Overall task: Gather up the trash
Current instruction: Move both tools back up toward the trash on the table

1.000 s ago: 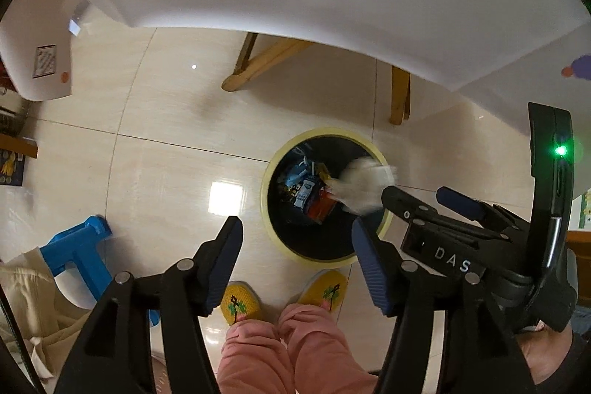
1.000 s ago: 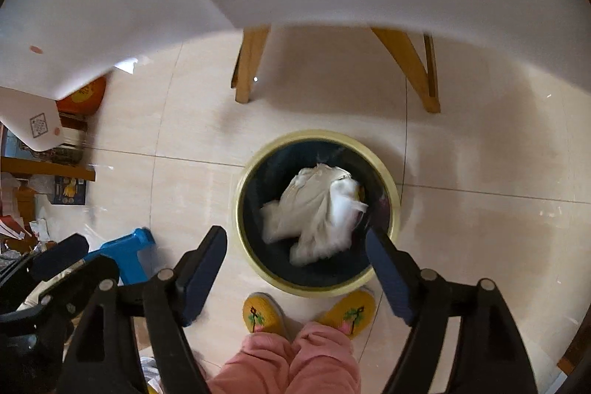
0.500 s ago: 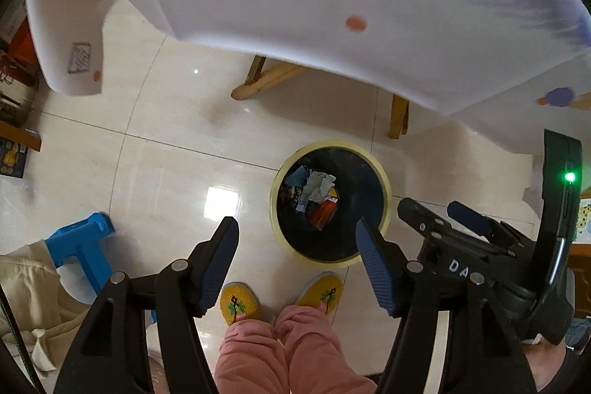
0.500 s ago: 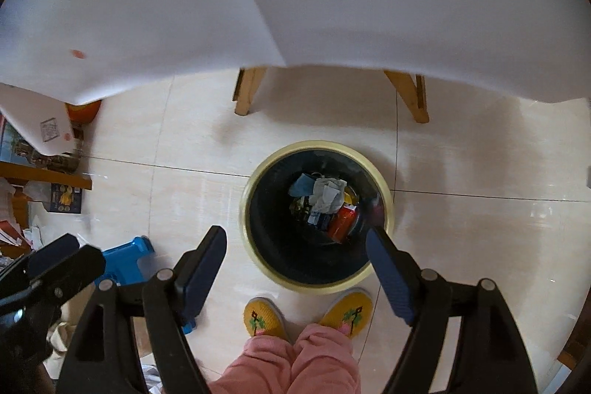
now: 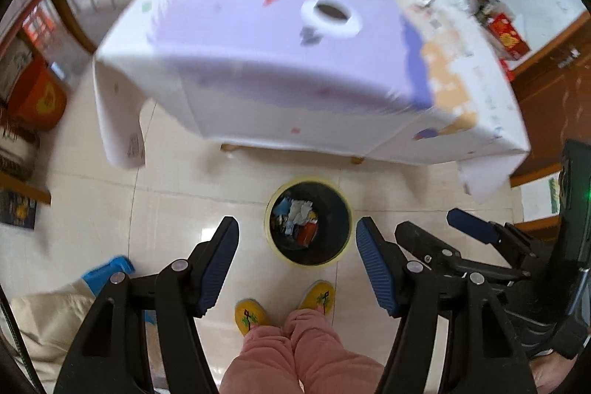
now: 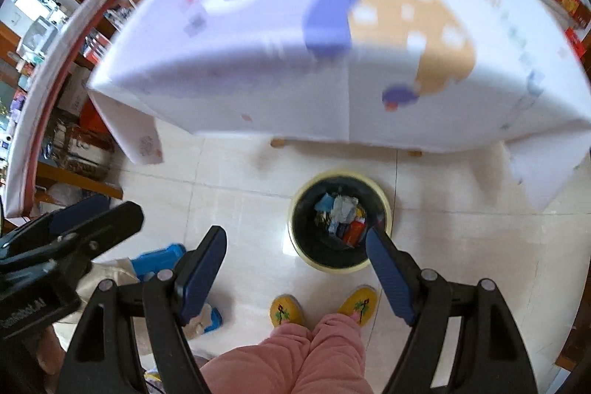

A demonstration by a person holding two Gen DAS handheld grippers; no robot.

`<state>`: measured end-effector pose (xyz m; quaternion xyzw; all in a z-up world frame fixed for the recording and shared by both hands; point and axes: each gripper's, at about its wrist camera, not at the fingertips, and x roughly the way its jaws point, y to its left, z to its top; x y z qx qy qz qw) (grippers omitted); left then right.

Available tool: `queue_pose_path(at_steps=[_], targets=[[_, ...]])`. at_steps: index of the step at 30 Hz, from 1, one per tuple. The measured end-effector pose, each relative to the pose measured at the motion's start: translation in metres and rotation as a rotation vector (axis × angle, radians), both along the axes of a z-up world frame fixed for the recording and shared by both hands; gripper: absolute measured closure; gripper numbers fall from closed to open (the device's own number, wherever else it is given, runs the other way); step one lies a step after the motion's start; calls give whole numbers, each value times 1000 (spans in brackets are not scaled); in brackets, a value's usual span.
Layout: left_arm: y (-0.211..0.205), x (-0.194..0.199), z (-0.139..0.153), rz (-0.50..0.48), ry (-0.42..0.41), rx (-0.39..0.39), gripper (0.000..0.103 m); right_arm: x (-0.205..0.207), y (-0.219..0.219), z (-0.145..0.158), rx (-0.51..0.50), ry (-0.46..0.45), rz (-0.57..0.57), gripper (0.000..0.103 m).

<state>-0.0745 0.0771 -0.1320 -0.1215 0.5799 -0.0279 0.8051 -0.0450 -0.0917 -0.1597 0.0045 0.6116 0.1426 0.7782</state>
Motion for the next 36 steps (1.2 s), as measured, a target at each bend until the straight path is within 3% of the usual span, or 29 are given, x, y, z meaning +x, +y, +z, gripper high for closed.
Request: queue_pose_path(at_steps=[4, 11, 23, 29, 36], targets=[[5, 0, 41, -40, -82, 9, 39, -3, 1, 48, 5, -86, -16, 24], [21, 7, 80, -52, -155, 27, 39, 0, 1, 110, 19, -212, -44, 24], [16, 44, 123, -44, -270, 13, 38, 15, -21, 145, 25, -287, -95, 24], [-7, 89, 128, -6, -290, 16, 38, 68, -51, 156, 35, -314, -97, 24], [-54, 181, 115, 89, -242, 42, 38, 181, -110, 151, 71, -332, -76, 24]])
